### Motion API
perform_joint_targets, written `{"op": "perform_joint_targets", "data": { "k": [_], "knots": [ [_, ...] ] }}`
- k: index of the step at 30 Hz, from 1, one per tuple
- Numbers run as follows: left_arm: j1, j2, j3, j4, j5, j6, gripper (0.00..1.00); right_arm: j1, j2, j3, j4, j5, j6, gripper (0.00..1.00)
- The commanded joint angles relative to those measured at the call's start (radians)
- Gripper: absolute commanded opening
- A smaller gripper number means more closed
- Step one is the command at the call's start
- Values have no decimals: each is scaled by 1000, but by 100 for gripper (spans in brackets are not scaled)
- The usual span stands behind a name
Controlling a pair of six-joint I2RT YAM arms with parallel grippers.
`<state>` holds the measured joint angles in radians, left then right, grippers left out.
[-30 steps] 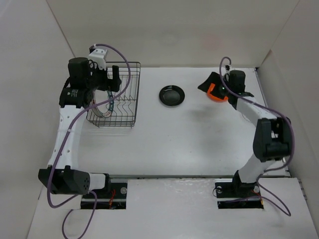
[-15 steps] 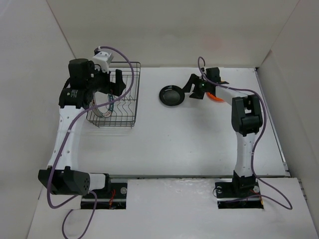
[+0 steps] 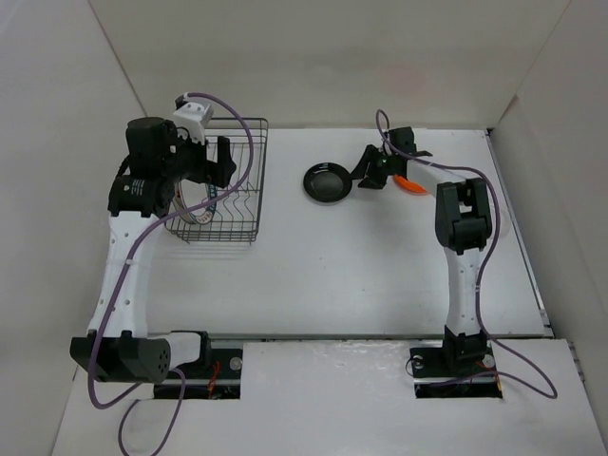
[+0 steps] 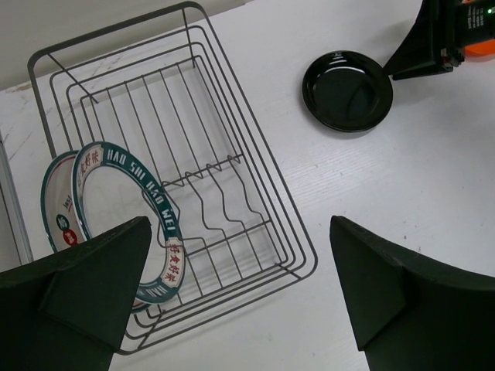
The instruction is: Load the plates into the dish rack
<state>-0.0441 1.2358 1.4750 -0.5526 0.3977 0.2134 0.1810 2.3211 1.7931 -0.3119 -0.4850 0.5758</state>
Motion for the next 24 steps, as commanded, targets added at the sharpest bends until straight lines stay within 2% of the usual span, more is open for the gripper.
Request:
{"op": "perform_joint_targets", "data": {
  "k": [1,3,8,10,12,13,14,16,20,24],
  "knots": [
    [1,-22,-24,13,-5,15,100,18,44,45,-32,10,6,56],
    [1,-32,-24,13,-14,15,100,18,53,55,-32,0,6,49],
    [1,-32,-42,22,-14,15,100,18,72,65,-32,0,27,49],
    [1,-32,-51,31,-14,15,100,28,81,65,-20,-15,38,46],
    [1,-32,-61,31,-23,15,100,28,90,75,-19,-15,38,37],
    [1,-32,-61,31,-23,15,100,28,90,75,-19,-15,48,24],
    [1,-32,-61,40,-23,15,100,28,90,75,-29,-4,48,19],
    [1,-21,-61,40,-33,4,100,28,90,75,-29,-4,59,2],
    [1,0,-79,60,-22,-18,100,17,100,63,-17,-4,70,0],
    [-10,54,-52,60,10,-37,100,8,-39,-107,144,-13,140,0]
  ]
}}
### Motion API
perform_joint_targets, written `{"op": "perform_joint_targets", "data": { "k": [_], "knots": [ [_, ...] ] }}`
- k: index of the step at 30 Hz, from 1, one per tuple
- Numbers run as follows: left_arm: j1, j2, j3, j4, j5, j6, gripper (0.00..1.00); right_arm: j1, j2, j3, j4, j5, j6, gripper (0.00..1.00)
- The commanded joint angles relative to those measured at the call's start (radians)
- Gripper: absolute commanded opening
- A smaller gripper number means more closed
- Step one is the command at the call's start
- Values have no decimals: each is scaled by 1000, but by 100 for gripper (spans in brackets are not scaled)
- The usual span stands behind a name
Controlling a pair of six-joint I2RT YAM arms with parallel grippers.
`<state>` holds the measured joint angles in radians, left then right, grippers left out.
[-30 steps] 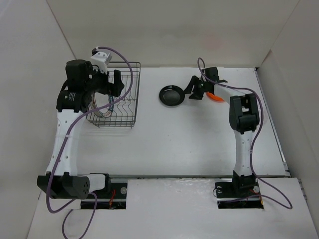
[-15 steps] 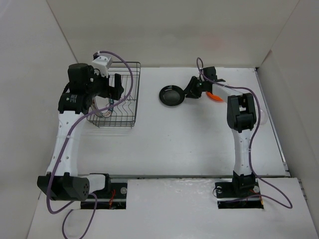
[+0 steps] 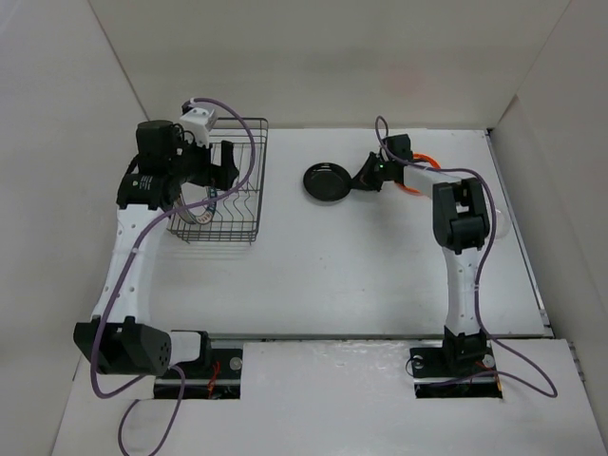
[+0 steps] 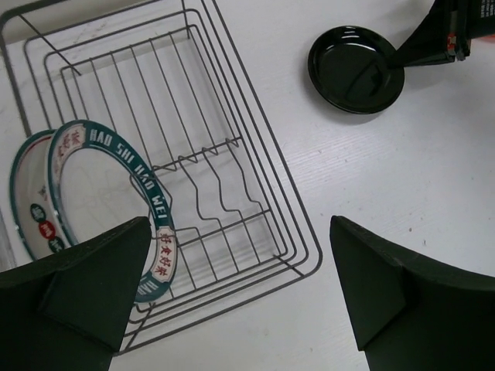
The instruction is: Load the plates into the dish rack
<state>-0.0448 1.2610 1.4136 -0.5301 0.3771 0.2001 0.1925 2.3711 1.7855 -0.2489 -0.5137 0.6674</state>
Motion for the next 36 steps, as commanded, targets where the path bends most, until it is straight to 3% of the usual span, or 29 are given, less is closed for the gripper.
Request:
{"op": "perform_joint_targets", "data": {
  "k": [1,12,22,26,27,30,31,33,36],
  "knots": [
    [-9,55,37,38,64,-24,100,-4,-122,-127,109,15,49,0],
    [-194,290,205,39,242,-83,100,104,-579,-434,433,-25,-78,0],
    [-213,374,223,48,321,-111,98,123,-647,-489,536,-195,-54,0],
    [-213,394,245,48,393,-120,69,145,-647,-489,536,-195,-54,0],
    [-213,394,245,48,404,-120,53,156,-647,-489,536,-195,-54,0],
    [-213,414,254,29,439,-111,48,165,-659,-489,568,-195,-34,0],
    [-213,423,254,28,439,-111,36,165,-659,-500,577,-195,-34,0],
    [-213,423,254,28,451,-111,26,174,-668,-500,588,-195,-23,0],
    [-213,433,265,19,441,-111,0,174,-678,-523,617,-195,0,0]
  ]
}}
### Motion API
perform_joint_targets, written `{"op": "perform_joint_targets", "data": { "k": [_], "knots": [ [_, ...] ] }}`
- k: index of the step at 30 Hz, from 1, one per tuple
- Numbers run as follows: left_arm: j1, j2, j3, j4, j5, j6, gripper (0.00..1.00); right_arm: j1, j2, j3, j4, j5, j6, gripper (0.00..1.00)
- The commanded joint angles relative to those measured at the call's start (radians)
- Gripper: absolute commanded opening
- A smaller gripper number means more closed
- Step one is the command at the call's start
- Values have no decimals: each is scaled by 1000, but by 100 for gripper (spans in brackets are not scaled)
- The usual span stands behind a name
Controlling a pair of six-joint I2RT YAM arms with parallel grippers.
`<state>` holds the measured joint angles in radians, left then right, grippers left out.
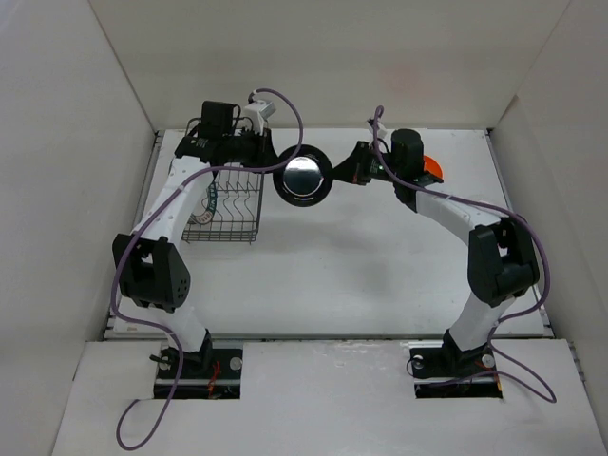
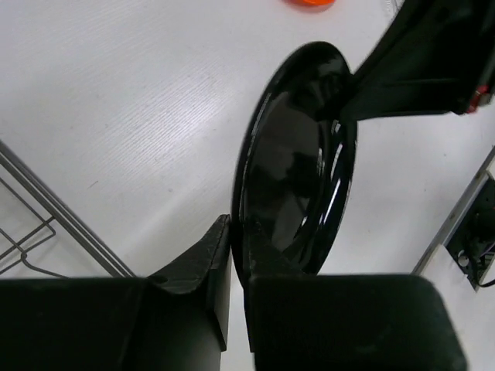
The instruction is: Load the plates into the dish rack
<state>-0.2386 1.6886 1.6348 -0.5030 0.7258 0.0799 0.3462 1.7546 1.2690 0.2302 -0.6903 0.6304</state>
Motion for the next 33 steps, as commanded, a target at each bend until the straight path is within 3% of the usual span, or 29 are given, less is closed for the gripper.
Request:
{"op": "perform_joint_targets", "data": {
  "k": [1,2,3,4,5,6,12,18,25,33],
  "knots": [
    [-19,5,43,-22,92,9,0,20,-73,-7,138,-18,37,0],
    [-19,-4,43,-22,72,20,0,30,-73,-19,165,-18,49,0],
    [-19,-13,43,-22,58,20,0,30,-82,-19,166,-18,49,9],
    [-19,-36,43,-22,28,20,0,30,-83,-19,166,-6,49,35],
    [-19,-52,34,-22,0,20,0,30,-83,-19,166,3,49,72],
    [-19,-72,34,-9,-37,6,0,30,-83,-19,146,17,49,100],
    [-1,-294,-67,66,-550,-29,0,30,-83,-19,-47,236,-63,100],
    [-1,-400,-147,90,-992,-49,0,30,-58,-19,-161,333,-84,100],
    [19,-328,-191,99,-1216,-81,0,30,-47,-19,-170,342,-84,100],
    [19,-202,-161,100,-1235,-115,0,8,-47,-40,-180,328,-84,100]
  ]
}}
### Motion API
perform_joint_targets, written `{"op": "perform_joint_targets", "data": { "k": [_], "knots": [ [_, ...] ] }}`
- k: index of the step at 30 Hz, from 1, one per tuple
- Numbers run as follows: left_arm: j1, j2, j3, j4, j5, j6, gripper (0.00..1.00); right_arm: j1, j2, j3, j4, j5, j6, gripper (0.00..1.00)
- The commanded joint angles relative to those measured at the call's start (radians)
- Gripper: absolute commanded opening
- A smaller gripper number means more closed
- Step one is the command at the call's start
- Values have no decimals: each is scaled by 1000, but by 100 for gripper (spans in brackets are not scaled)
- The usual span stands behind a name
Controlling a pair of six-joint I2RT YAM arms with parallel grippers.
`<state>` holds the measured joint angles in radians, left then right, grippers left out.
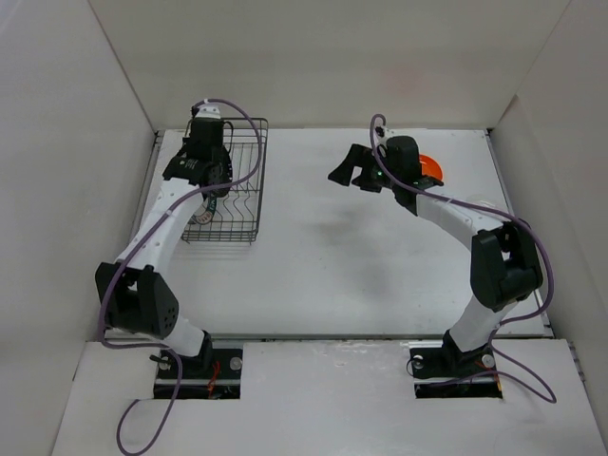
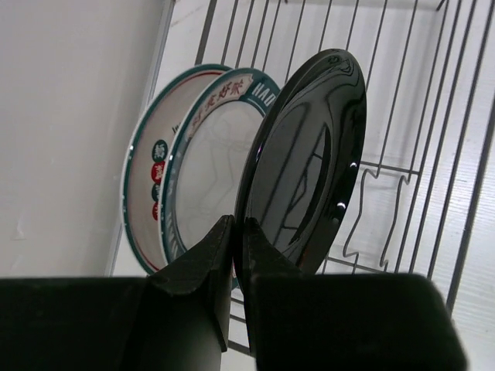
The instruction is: Load the plates into the dish rack
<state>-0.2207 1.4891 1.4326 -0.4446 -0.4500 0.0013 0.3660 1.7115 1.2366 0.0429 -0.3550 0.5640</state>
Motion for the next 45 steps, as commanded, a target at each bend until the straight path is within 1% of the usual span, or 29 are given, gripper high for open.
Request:
{"op": "perform_joint_targets", "data": {
  "k": [1,5,9,17,20,24,34,41,42,44,45],
  "knots": [
    [1,8,42,41,-59,-37,0,-12,-4,-18,8,-7,-18,100],
    [1,31,42,41,-47,-47,0,-21,-4,-28,8,-7,-18,100],
    [1,42,32,50,-76,-47,0,-21,-4,-37,8,-7,-27,100],
    [1,42,14,61,-87,-47,0,-30,5,-37,8,-25,-27,100],
    [1,42,14,70,-111,-15,0,-30,16,-37,8,-25,-27,100],
    [1,33,-17,90,-122,18,0,-30,16,-37,8,-35,-27,100],
    [1,42,-87,121,-122,19,0,-30,16,-37,8,-45,-27,100],
    [1,51,-107,139,-107,19,0,-39,7,-37,8,-45,-36,100],
    [1,51,-107,139,-107,19,4,-39,7,-37,8,-45,-36,100],
    [1,51,-107,130,-92,19,20,-39,7,-37,8,-19,-36,100],
    [1,40,-116,130,-67,19,25,-50,7,-37,8,-7,-36,100]
  ]
}}
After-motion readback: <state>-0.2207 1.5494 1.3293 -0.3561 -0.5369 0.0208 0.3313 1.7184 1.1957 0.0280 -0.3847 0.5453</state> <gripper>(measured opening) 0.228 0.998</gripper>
